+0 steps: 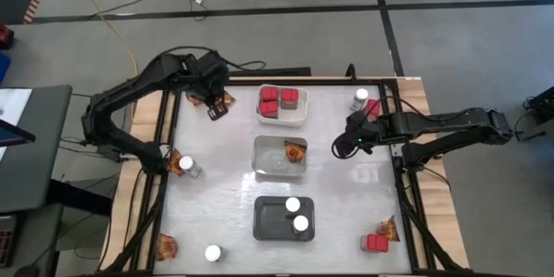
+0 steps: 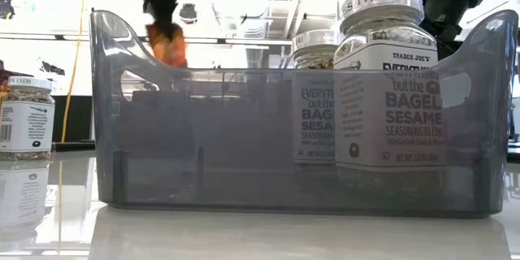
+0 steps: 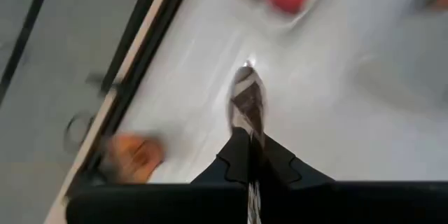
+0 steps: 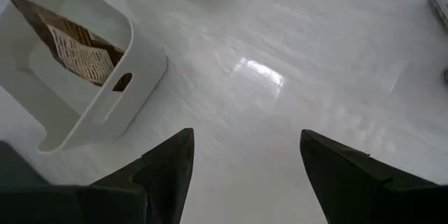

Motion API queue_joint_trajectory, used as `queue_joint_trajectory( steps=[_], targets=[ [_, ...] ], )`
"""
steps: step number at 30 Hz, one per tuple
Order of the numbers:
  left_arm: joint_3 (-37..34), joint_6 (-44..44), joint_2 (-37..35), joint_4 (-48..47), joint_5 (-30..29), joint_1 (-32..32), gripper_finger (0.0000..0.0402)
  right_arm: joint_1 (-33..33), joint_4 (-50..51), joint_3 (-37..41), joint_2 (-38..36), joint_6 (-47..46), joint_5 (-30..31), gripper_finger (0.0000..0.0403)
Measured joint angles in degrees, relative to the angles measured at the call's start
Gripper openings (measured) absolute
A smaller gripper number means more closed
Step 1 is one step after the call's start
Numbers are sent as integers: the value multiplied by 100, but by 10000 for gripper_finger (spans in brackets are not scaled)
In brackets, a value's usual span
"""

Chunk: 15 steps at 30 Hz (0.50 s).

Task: Sort spices by type
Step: Put the orange seasoning bag into the gray bin

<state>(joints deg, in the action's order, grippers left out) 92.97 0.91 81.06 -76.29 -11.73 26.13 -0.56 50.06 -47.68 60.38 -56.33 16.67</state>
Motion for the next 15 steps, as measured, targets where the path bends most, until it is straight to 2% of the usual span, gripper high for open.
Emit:
queue_joint_trajectory(
  steps=[3,9,15],
  targets=[
    [416,-352,77,121,284,-648,0,0,0,0,2,98,0,286],
    [681,-674,324,849,103,-1800,0,13,5,-2,2,417,0,286],
    [684,-828,878,1368,96,-2312,0,13,18,-4,2,438,-2,286]
  ],
)
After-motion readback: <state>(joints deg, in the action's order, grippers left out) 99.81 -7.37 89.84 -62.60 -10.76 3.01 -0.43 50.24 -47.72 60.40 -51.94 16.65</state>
